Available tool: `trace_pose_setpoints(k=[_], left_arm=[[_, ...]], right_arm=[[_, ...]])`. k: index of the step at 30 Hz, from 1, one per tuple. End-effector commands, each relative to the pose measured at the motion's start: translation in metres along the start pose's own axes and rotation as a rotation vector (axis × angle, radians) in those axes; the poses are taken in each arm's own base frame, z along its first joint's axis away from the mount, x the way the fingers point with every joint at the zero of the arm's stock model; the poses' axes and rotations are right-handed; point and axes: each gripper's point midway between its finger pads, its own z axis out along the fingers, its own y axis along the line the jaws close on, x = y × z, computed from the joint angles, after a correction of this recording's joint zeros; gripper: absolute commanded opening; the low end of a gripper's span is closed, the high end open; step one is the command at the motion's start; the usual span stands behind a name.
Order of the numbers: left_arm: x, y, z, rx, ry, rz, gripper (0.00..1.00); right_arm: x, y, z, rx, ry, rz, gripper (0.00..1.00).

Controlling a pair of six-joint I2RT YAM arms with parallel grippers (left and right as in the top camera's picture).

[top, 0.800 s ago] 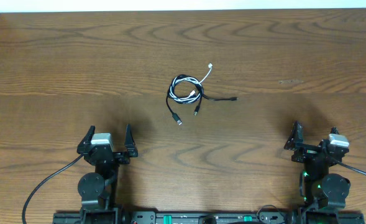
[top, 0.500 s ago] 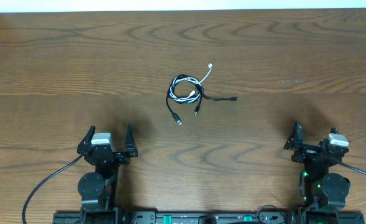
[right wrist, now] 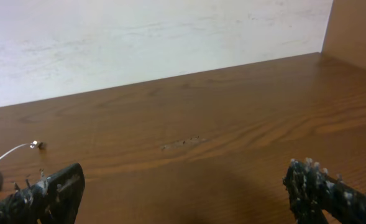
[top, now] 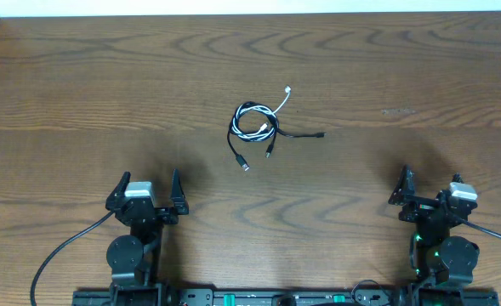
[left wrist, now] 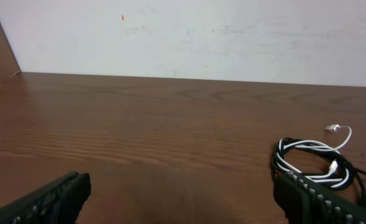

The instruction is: Untangle cables

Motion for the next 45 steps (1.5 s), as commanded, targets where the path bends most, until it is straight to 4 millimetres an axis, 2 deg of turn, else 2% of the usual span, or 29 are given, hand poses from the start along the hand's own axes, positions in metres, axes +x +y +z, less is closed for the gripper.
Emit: trace_pose_setpoints(k=[1,45], left_arm=[[0.0163,-0.0017,0.0008,0.01,0.054,0.016,0.99],[0.0162,-0.0017,0.0008,0.01,0.054,0.016,0.99]], right_arm=[[0.0021,0.0011,0.0002,-0.004,0.008,0.01,0.99],[0.0021,0.0011,0.0002,-0.004,0.008,0.01,0.99]])
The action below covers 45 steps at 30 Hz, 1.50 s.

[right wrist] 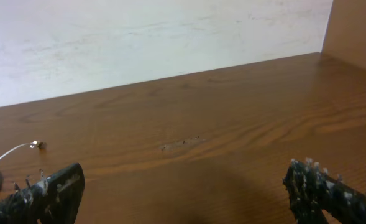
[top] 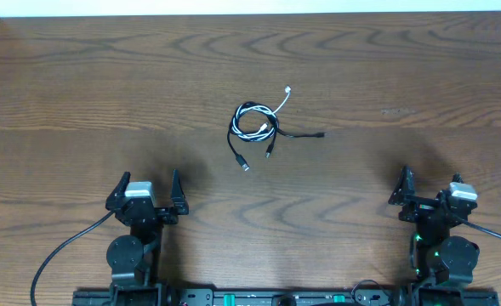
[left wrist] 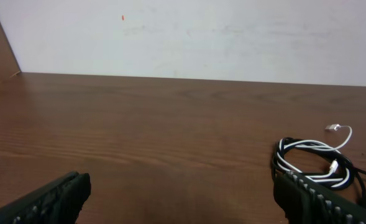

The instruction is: Untangle cables

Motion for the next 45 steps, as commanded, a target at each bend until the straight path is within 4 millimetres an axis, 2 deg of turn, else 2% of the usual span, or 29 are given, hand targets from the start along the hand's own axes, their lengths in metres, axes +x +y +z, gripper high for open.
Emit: trace_pose_setpoints(k=[1,45], left_arm=[[0.0161,-0.0018,0.0008,0.01,0.054,0.013,0.99],[0.0162,-0.0018,0.0008,0.01,0.054,0.013,0.99]], right_arm=[[0.002,0.0011,0.0002,-0.004,0.008,0.01,0.99],[0.002,0.0011,0.0002,-0.004,0.008,0.01,0.99]])
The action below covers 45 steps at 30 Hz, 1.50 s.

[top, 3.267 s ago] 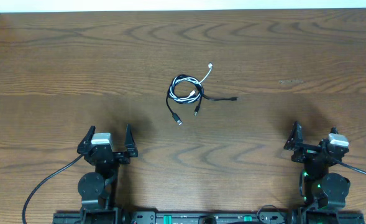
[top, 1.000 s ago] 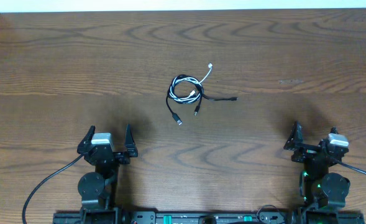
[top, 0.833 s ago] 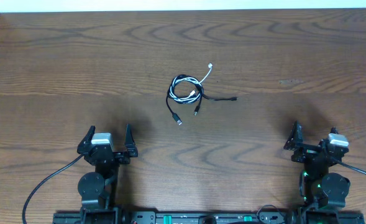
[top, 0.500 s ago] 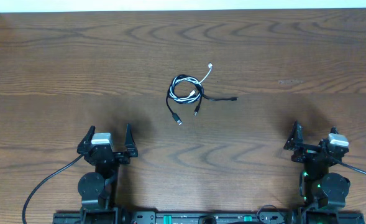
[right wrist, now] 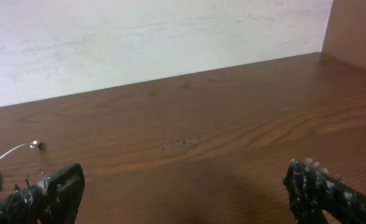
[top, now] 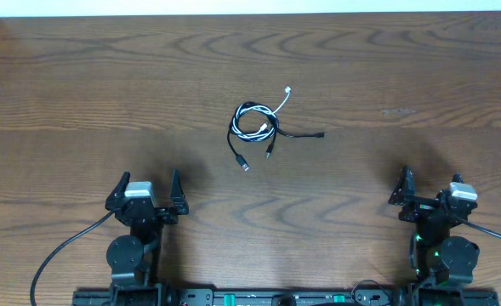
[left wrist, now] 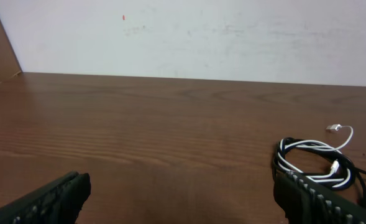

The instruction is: Untangle cables

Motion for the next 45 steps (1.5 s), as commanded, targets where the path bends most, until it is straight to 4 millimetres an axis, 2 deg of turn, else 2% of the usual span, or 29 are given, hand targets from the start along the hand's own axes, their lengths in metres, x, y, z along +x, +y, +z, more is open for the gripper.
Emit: trace_pose_setpoints(k=[1,35,42,45], left_arm=[[0.0162,-0.0023,0.0008,0.013,0.054,0.013,0.99],[0.012,-0.0023,0.001,0.013,0.037,0.014,0.99],[0.0161,-0.0022,0.0008,0.013,0.054,0.013,0.99],[0.016,-0.0023,0.0008,0.013,0.053,0.013,0.99]], right_arm=[[0.002,0.0011,0.0002,-0.004,0.008,0.01,0.99],[0.0015,0.0011,0.0002,-0.004,0.006,0.01,0.99],[0.0017,0.001,0.0002,-0.004,0.006,0.01,0.99],[-0.0002,-0.0042,0.0001,0.027,-0.003,0.007,0.99]])
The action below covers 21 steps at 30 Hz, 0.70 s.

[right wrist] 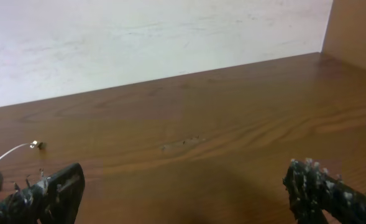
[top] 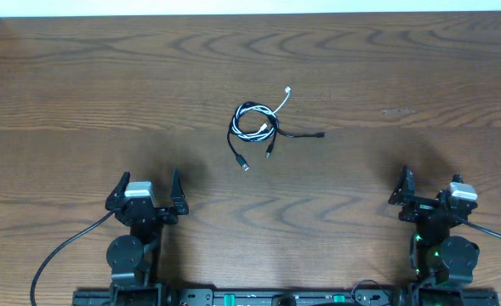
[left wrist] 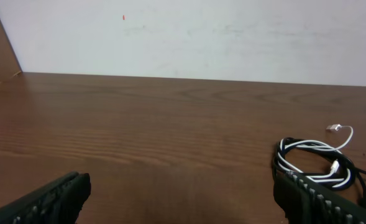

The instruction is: Untangle cables

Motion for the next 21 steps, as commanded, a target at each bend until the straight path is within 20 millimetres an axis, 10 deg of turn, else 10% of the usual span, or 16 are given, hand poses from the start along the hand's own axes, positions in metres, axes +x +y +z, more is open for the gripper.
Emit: trace_pose_setpoints(k=[1,9,11,21], left_arm=[[0.016,-0.002,0.001,0.013,0.054,0.013,0.99],[0.009,-0.004,0.001,0.02,0.026,0.016,0.99],[0.001,-0.011,0.001,0.063,-0.005,0.01,0.99],[-0.091,-0.032,-0.025,0.176,-0.219,-0.033,0.99]], right_arm=[[0.0,-0.005,0.0,0.032,-0.004,0.006,0.99],[-0.002,-0.001,0.0,0.01,-0.011,0.016,0.99],[-0.01,0.025,-0.002,-0.142,-0.036,0.013,0.99],[-0.049,0.062,-0.018,-0.334,-0.129,-0.087,0.99]])
